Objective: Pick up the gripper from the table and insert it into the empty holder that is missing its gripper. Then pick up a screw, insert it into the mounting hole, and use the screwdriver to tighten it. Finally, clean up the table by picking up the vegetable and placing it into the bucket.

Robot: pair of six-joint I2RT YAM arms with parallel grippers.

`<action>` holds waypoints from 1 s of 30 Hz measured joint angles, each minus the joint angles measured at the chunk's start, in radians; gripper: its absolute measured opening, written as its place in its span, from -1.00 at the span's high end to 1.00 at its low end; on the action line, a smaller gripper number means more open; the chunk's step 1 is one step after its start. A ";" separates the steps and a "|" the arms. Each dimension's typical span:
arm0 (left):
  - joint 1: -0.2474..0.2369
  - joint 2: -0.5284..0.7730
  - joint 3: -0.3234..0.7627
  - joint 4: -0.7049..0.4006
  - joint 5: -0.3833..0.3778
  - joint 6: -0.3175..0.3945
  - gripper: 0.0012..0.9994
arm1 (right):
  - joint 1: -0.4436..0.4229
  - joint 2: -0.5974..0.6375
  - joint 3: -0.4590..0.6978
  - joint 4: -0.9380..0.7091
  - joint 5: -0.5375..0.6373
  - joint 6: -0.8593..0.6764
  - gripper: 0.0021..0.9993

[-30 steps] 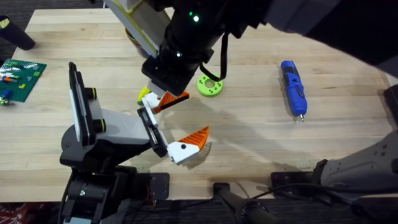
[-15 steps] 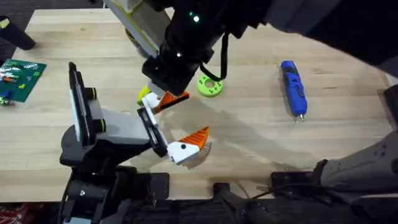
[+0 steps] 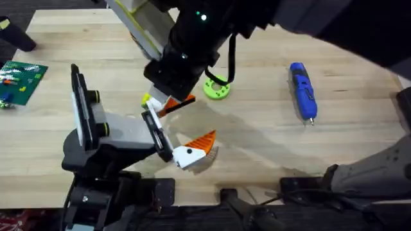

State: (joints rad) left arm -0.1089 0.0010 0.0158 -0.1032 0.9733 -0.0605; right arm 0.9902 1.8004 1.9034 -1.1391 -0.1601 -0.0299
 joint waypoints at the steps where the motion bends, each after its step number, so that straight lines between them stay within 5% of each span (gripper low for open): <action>1: 0.000 0.000 0.000 0.000 0.000 0.000 -0.97 | 0.000 0.000 0.000 0.003 -0.002 0.000 0.98; 30: 0.000 0.000 0.000 0.000 0.000 0.000 -0.97 | 0.018 0.000 0.000 0.008 0.043 0.000 0.98</action>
State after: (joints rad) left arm -0.1089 0.0009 0.0158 -0.1032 0.9730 -0.0605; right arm 1.0080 1.8004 1.9034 -1.1309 -0.1167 -0.0299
